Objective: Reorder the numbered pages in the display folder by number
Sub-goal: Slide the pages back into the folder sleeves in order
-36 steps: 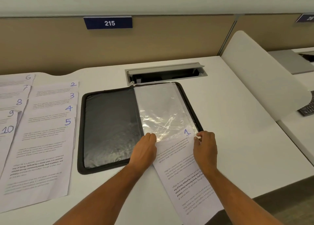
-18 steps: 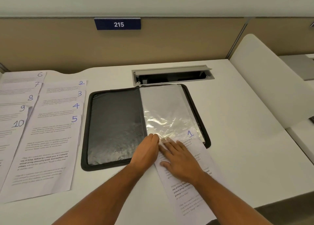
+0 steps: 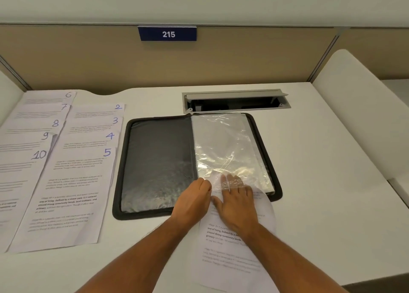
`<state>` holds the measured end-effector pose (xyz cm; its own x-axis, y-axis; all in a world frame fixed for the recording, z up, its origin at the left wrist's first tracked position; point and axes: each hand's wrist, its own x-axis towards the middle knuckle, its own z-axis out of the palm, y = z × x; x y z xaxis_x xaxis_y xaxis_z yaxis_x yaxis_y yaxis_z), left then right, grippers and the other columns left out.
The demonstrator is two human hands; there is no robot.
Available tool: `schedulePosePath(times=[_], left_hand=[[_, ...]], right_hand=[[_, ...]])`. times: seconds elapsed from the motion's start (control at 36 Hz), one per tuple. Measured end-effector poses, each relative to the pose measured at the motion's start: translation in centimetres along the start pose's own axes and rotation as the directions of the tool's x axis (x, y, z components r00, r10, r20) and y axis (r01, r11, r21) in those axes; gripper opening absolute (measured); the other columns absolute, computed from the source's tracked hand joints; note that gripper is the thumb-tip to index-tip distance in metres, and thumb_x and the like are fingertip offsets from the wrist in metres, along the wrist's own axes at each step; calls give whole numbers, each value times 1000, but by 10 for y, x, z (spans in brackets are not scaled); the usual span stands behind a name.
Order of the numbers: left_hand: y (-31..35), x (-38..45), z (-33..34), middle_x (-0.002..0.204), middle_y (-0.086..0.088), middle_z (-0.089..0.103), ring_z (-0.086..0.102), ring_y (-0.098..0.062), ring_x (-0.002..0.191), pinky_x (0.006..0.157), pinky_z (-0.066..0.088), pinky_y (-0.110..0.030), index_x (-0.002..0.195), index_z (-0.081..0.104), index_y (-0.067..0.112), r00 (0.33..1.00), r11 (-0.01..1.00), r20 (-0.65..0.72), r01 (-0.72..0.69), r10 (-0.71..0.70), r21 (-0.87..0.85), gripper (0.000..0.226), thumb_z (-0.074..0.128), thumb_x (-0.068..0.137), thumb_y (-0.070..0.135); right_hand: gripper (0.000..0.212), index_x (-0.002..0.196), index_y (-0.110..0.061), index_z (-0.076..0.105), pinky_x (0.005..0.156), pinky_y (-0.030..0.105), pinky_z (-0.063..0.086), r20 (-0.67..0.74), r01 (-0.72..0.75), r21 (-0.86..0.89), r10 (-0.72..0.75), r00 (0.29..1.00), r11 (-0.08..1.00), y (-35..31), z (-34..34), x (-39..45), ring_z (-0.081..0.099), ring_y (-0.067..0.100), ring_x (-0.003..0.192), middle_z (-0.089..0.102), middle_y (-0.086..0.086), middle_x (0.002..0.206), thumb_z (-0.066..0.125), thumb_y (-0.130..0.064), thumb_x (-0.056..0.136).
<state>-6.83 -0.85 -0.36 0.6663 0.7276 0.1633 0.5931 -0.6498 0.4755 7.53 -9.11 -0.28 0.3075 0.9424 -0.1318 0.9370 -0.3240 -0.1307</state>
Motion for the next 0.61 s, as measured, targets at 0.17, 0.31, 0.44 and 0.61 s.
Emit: schedulePosePath(times=[0.17, 0.31, 0.44, 0.61], left_hand=[[-1, -4, 4, 88, 4, 55, 49, -13, 72, 58, 52, -35, 93, 57, 17, 999, 1000, -32, -13, 14, 7, 8, 55, 100, 16], [1, -3, 2, 92, 4, 58, 51, -12, 74, 61, 53, -32, 98, 59, 17, 998, 999, -34, -44, 43, -1, 9, 52, 103, 19], [3, -1, 3, 94, 2, 58, 52, -13, 76, 64, 53, -32, 99, 61, 16, 999, 999, -17, -41, 41, -2, 13, 51, 104, 22], [8, 6, 6, 103, 3, 60, 55, -11, 83, 70, 54, -28, 109, 62, 17, 998, 998, 18, -61, 61, 2, 17, 49, 105, 26]], right_hand=[[64, 160, -33, 28, 117, 60, 25, 32, 127, -11, -126, 992, 992, -3, -4, 0, 25, 33, 153, 26, 1, 168, 13, -59, 103], [58, 157, -31, 29, 125, 54, 12, 48, 280, 27, -281, 958, 960, -2, -4, 0, 8, 26, 158, 17, -4, 170, 14, -54, 106], [58, 160, -27, 26, 129, 37, 7, 32, 262, 155, -270, 962, 953, 8, -6, -7, 21, 13, 154, 29, -5, 166, 20, -49, 108], [64, 156, -10, 39, 120, 43, 37, -99, 100, 163, -85, 991, 981, 29, 6, -20, 36, 22, 150, 36, 6, 163, 30, -49, 105]])
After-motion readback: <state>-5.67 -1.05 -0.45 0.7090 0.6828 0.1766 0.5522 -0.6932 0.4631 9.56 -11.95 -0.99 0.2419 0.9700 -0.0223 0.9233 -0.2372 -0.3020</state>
